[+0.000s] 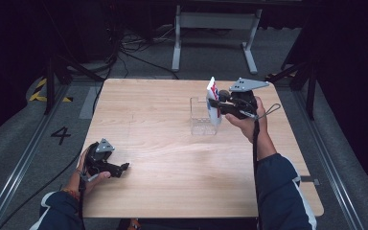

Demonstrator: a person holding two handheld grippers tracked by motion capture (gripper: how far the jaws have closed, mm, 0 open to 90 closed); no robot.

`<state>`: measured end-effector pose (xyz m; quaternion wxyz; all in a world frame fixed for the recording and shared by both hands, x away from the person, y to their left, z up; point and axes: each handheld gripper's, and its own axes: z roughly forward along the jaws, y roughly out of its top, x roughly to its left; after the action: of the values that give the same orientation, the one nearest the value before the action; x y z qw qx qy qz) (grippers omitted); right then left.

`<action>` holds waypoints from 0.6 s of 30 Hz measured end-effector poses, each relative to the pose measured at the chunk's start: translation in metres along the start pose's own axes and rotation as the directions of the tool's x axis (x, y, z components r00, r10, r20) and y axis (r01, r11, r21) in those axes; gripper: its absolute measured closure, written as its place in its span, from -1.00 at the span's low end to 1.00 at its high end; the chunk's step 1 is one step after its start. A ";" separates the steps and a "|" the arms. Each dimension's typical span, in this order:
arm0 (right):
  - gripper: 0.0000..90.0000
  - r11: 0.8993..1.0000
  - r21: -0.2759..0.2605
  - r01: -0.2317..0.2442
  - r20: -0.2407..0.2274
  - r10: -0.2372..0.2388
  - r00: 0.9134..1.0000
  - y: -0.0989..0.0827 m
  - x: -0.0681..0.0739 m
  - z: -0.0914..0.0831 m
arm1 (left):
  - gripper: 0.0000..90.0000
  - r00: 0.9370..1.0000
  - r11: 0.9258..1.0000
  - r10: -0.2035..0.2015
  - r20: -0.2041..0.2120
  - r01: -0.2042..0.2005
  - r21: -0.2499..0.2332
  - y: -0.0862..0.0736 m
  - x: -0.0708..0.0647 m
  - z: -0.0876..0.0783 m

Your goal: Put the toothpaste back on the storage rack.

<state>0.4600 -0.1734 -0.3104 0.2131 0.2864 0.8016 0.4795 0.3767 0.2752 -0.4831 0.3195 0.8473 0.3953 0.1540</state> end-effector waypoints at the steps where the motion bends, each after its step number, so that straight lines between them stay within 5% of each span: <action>1: 0.55 1.000 -0.005 0.000 0.003 0.000 1.000 0.000 -0.001 0.001 | -0.99 1.000 1.000 -0.001 0.000 0.001 0.000 0.000 0.000 0.000; 18: 0.55 0.999 -0.028 -0.044 0.046 0.045 0.998 -0.002 -0.019 0.029 | -0.99 1.000 1.000 0.000 0.000 0.000 0.000 0.000 0.000 0.000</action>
<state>0.4913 -0.1683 -0.3235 0.2249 0.3122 0.7833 0.4883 0.3767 0.2752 -0.4831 0.3194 0.8473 0.3953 0.1542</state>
